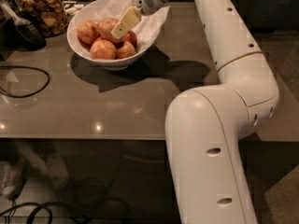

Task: Pick apple from white bowl

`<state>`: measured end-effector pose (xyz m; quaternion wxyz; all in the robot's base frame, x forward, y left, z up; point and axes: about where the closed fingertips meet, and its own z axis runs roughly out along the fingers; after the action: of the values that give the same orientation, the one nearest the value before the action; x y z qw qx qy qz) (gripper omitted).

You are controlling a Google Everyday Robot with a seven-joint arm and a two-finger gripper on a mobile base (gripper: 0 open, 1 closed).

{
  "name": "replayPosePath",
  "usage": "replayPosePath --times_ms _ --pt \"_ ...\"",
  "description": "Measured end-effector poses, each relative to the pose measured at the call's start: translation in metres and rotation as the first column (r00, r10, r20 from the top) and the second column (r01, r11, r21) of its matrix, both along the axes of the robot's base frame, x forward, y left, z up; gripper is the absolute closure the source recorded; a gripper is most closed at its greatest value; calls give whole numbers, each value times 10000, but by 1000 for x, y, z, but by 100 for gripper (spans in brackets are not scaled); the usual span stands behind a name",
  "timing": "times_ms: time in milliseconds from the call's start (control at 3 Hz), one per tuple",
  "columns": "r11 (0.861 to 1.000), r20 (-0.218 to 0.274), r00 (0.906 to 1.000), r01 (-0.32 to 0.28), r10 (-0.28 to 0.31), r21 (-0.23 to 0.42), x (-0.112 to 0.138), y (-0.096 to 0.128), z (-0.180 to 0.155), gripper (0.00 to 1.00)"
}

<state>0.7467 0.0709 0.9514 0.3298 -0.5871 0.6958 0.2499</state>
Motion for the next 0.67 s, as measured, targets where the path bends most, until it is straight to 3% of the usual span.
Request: replayPosePath --times_ms 667 --pt "10000 -133 9999 -68 67 -45 6 6 -9 29"
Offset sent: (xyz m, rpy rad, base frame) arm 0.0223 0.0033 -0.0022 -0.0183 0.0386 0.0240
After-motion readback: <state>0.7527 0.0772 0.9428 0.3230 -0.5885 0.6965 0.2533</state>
